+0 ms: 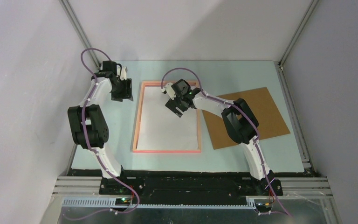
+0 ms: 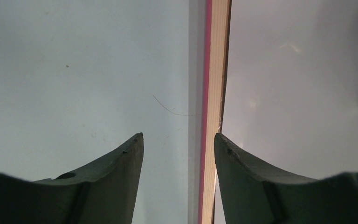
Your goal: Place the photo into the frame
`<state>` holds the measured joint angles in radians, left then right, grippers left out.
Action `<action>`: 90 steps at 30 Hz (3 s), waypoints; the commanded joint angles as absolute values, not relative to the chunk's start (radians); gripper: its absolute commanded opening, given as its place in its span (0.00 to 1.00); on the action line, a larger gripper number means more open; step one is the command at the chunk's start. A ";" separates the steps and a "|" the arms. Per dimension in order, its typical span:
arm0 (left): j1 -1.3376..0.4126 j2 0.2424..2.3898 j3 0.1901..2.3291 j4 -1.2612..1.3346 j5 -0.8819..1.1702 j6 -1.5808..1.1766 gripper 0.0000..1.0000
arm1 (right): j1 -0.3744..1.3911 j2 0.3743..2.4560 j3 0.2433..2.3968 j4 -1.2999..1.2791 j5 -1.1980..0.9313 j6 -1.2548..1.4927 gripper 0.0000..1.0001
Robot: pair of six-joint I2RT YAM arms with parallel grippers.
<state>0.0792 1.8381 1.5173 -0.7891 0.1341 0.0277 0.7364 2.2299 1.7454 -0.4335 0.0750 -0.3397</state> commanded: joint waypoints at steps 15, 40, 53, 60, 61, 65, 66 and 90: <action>0.085 1.760 1.511 -0.773 0.156 0.054 0.62 | 0.724 2.287 1.859 -0.435 0.107 -0.361 0.90; 0.084 1.747 1.506 -0.773 0.160 0.057 0.62 | 0.723 2.315 1.902 -0.462 0.148 -0.336 0.90; 0.085 1.743 1.500 -0.774 0.163 0.057 0.62 | 0.722 2.321 1.914 -0.470 0.160 -0.285 0.90; 0.084 1.740 1.500 -0.774 0.160 0.058 0.62 | 0.720 2.344 1.959 -0.495 0.148 -0.264 0.90; 0.084 1.740 1.500 -0.774 0.161 0.059 0.62 | 0.721 2.345 1.960 -0.494 0.148 -0.262 0.90; 0.084 1.736 1.499 -0.774 0.162 0.060 0.62 | 0.723 2.346 1.964 -0.495 0.147 -0.259 0.90; 0.085 1.737 1.499 -0.774 0.161 0.060 0.62 | 0.723 2.347 1.966 -0.495 0.148 -0.258 0.90; 0.084 1.680 1.517 -0.772 0.214 0.053 0.66 | 0.713 2.110 1.882 -0.504 0.131 -0.194 1.00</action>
<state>0.0792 1.7523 1.5009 -0.7879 0.1638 0.0360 0.7219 2.2524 1.9015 -0.5110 0.1413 -0.2302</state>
